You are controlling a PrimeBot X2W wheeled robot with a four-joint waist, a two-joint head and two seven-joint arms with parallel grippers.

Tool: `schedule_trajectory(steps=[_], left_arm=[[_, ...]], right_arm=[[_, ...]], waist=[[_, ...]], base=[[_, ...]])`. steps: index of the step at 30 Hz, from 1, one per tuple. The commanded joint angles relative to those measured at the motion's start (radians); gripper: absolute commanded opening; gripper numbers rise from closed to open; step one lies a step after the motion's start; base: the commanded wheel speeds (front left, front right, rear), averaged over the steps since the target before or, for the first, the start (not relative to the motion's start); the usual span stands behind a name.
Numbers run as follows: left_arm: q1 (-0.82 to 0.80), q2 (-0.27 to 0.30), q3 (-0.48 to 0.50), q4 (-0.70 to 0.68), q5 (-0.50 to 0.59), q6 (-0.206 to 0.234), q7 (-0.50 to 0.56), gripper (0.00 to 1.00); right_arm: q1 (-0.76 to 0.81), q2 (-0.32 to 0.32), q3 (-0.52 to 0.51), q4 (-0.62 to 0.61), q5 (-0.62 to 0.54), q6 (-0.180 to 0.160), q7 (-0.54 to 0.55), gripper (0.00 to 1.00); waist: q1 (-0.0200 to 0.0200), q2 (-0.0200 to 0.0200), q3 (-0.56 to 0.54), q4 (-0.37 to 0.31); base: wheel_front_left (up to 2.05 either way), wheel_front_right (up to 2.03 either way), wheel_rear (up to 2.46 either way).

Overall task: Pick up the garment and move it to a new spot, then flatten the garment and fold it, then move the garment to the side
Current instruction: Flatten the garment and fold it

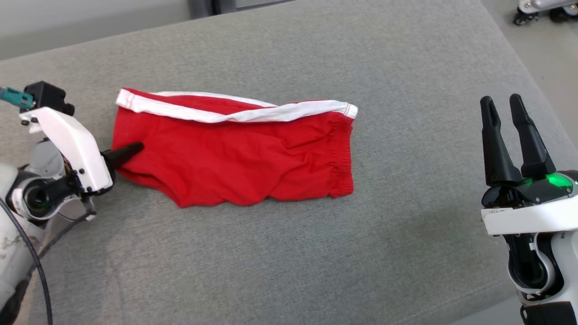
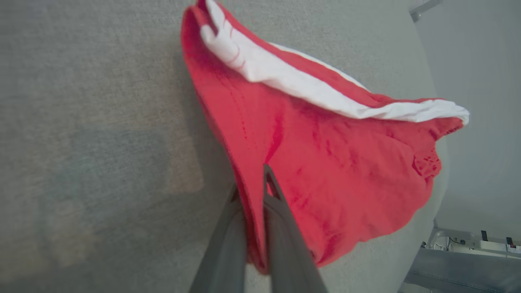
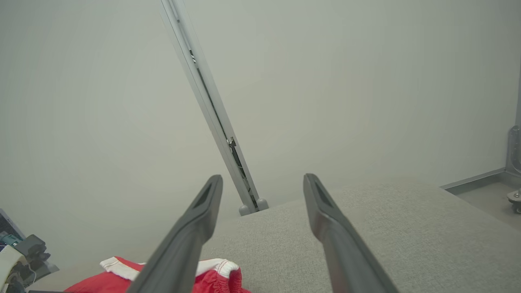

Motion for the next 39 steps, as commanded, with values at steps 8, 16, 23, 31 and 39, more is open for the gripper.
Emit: schedule_trajectory(steps=[8,16,23,31,39], left_arm=[[0.108,-0.014,0.020,-0.084,-0.031,0.012,-0.068,0.00],[0.228,0.003,0.031,-0.206,-0.026,0.069,-0.153,0.00],[0.347,0.013,0.057,-0.298,-0.045,0.104,-0.236,0.00],[0.397,0.013,0.060,-0.332,-0.049,0.119,-0.268,1.00],[0.417,0.082,0.099,-0.409,0.008,0.132,-0.351,1.00]], right_arm=[[0.034,-0.033,0.004,0.017,-0.005,0.000,-0.004,1.00],[0.047,-0.050,0.009,0.029,0.000,0.000,-0.004,1.00],[0.057,-0.061,0.015,0.042,0.010,0.000,-0.004,1.00],[0.060,-0.073,0.025,0.055,0.010,0.000,-0.004,1.00],[0.092,-0.080,0.036,0.076,0.012,0.000,-0.004,1.00]], waist=[[0.0000,0.0000,-0.069,0.106],[0.0000,0.0000,-0.090,0.178],[0.0000,0.0000,-0.093,0.202],[0.0000,0.0000,-0.110,0.215],[0.0000,0.0000,-0.152,0.226]], base=[[0.00,0.00,0.00],[0.00,0.00,0.00],[0.00,0.00,0.00],[0.00,0.00,0.00],[0.00,0.00,0.00]])
